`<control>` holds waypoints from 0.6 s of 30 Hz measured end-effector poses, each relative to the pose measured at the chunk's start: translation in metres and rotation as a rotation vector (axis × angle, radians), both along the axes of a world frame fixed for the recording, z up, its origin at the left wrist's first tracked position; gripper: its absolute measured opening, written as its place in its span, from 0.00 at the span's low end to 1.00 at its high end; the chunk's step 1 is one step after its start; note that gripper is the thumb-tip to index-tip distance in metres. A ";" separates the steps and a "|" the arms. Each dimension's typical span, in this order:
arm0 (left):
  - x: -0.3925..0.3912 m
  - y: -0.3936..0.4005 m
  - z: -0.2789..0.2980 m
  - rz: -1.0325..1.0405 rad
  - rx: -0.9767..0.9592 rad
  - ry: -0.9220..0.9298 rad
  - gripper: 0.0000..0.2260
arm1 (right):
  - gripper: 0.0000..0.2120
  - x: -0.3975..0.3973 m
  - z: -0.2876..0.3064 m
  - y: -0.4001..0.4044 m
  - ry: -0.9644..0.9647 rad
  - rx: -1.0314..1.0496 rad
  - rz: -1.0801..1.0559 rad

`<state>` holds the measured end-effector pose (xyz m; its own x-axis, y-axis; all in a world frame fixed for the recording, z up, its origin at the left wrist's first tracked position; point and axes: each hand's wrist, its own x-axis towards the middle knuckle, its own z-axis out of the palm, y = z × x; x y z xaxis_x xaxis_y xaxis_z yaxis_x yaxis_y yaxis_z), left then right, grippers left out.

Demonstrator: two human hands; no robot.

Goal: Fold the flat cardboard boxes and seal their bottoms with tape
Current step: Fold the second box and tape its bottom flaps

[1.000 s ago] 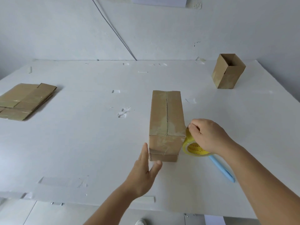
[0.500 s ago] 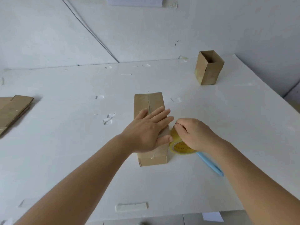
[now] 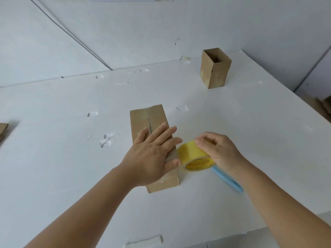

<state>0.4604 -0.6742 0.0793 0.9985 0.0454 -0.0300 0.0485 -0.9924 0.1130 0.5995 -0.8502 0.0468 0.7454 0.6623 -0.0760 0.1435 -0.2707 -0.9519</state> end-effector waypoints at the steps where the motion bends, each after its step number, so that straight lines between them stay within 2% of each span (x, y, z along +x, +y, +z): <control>1: 0.000 0.000 0.000 0.002 0.008 0.007 0.37 | 0.08 0.005 0.001 0.000 -0.088 -0.114 0.023; 3: -0.001 0.000 0.000 0.000 0.016 0.023 0.38 | 0.07 0.011 0.000 -0.001 -0.203 -0.329 0.040; 5: 0.000 0.001 0.000 0.004 0.008 0.023 0.39 | 0.09 0.012 -0.002 0.001 -0.219 -0.409 0.040; 11: 0.000 0.002 0.015 -0.027 -0.048 0.087 0.36 | 0.10 0.014 0.005 0.000 -0.263 -0.387 0.045; 14: 0.013 0.001 0.037 -0.067 0.047 0.169 0.38 | 0.11 0.015 0.013 -0.001 -0.314 -0.380 0.053; 18: 0.071 -0.010 0.058 -0.134 0.112 0.278 0.21 | 0.17 0.016 0.015 0.000 -0.488 -0.410 0.103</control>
<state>0.5310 -0.6844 0.1373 0.9502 -0.0678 -0.3041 -0.0701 -0.9975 0.0036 0.6156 -0.8505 0.0618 0.6927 0.7212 -0.0063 0.5784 -0.5607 -0.5925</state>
